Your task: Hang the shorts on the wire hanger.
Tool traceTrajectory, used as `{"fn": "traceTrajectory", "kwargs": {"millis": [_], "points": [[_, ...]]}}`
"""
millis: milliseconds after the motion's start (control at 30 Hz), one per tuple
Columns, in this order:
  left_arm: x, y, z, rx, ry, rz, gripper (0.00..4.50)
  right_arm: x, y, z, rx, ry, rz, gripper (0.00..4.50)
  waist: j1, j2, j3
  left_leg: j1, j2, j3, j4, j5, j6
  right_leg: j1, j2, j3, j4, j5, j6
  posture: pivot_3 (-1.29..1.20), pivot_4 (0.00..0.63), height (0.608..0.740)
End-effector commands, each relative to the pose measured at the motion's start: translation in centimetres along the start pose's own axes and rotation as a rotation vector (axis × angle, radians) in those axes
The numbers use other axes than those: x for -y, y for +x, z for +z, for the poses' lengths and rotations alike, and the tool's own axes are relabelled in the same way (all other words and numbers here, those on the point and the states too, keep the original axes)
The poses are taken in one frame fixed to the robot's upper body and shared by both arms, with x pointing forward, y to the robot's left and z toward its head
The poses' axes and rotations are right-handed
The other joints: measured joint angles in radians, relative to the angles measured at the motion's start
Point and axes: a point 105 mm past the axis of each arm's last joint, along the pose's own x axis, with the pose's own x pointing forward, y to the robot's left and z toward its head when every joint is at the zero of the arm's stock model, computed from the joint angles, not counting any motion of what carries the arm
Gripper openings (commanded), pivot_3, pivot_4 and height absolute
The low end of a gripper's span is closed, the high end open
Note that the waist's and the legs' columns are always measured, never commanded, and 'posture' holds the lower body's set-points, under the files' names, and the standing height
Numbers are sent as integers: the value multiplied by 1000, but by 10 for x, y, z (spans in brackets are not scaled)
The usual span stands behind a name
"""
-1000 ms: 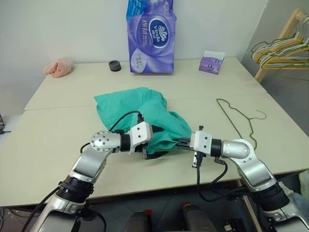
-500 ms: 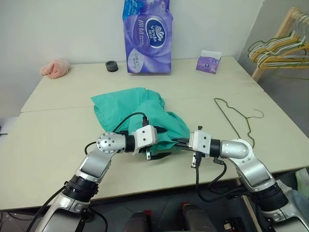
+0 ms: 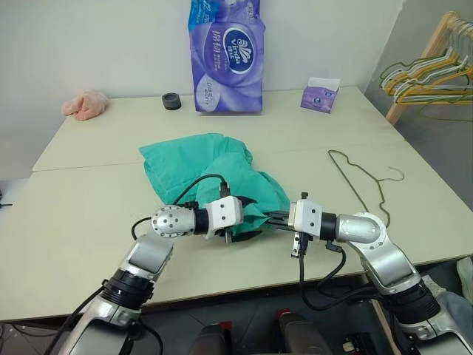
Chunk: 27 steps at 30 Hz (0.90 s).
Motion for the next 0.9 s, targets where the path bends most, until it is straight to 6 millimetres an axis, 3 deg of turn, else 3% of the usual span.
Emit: {"fn": "traceTrajectory", "kwargs": {"millis": [33, 300, 467, 600, 767, 900], "points": [[-7, 2, 8, 27, 44, 43, 2480, -2, 1, 14, 47, -28, 12, 0, 0, 0, 0, 0, 0, 0, 0, 0, 0, 0, 0, 0, 0, 0, 0, -172, 86, 740], [-2, 0, 6, 29, 28, 15, 59, -5, 1, 13, 40, -29, 26, 0, 0, 0, 0, 0, 0, 0, 0, 0, 0, 0, 0, 0, 0, 0, 0, -172, 85, 740], [-2, -4, 4, 17, 24, 1, 25, -8, -1, 14, 45, -32, 59, 0, -1, 0, 0, 0, 0, 0, 0, 0, 0, 0, 0, 0, 0, 0, 0, -173, 81, 740], [-4, -6, 4, 15, 20, -3, 0, -5, -2, 15, 45, -19, 58, 852, -1, 0, 0, 0, 0, 0, 0, 0, 0, 0, 0, 0, 0, 0, 0, -173, 79, 740], [-1, -12, 3, 0, -5, -33, 0, -5, -7, 12, 16, -17, 66, 2520, -1, 0, 0, 0, 0, 0, 0, 0, 0, 0, 0, 0, 0, 0, 0, -173, 78, 740], [-13, -36, 2, -25, -78, -1, 0, -8, -24, 8, -30, 29, 94, 3866, -1, 0, 0, 0, 0, 0, 0, 0, 0, 0, 0, 0, 1, 0, 0, -169, 81, 740]]}}
